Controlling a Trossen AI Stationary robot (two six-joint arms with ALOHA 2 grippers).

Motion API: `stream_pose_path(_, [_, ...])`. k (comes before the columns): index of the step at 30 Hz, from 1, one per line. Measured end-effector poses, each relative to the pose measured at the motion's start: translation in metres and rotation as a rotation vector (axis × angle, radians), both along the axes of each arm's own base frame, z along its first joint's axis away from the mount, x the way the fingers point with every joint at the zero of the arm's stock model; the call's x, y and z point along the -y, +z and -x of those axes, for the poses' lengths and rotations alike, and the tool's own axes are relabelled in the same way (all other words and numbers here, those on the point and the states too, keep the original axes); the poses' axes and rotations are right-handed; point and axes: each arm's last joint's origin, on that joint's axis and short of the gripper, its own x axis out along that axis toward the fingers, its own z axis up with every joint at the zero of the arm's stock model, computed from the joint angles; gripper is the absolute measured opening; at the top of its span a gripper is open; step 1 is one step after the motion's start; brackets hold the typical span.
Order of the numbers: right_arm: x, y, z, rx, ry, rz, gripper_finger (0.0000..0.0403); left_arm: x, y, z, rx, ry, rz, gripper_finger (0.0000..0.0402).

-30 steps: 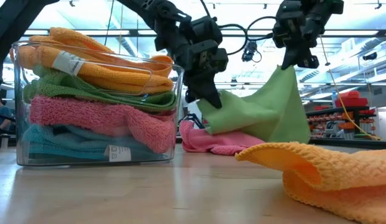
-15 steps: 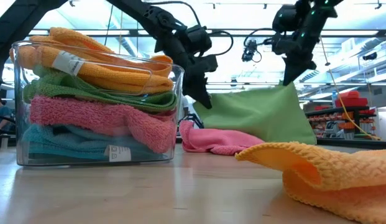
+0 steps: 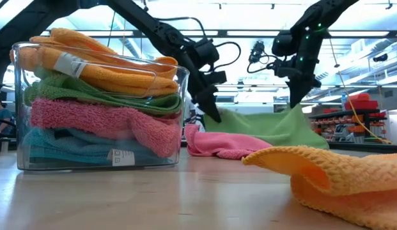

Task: Fold microfiber towels
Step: Fold the green towel

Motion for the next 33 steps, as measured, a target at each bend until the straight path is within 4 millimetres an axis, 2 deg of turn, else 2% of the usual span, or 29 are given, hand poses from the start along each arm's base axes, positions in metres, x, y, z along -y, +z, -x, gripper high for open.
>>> stream_pose_path(7, [0.011, -0.005, 0.003, -0.01, -0.024, 0.011, 0.0009, -0.01, -0.02, -0.001, -0.045, 0.042, -0.023, 0.0029])
stream_pose_path(17, [0.018, -0.009, 0.001, -0.001, -0.023, 0.029, 0.0019, -0.012, -0.021, -0.001, -0.064, 0.071, -0.069, 0.0018])
stream_pose_path(21, [0.021, -0.017, -0.003, -0.006, -0.02, -0.009, 0.0053, -0.013, -0.02, -0.002, -0.055, 0.071, -0.072, 0.0061])
stream_pose_path(29, [0.026, -0.027, -0.004, -0.023, -0.073, -0.057, 0.0136, -0.013, -0.018, 0.0, -0.063, 0.113, -0.084, 0.0193])
stream_pose_path(33, [0.021, -0.021, 0.0, 0.016, -0.029, -0.084, 0.0159, -0.008, 0.003, 0.006, -0.032, 0.072, -0.051, 0.0226])
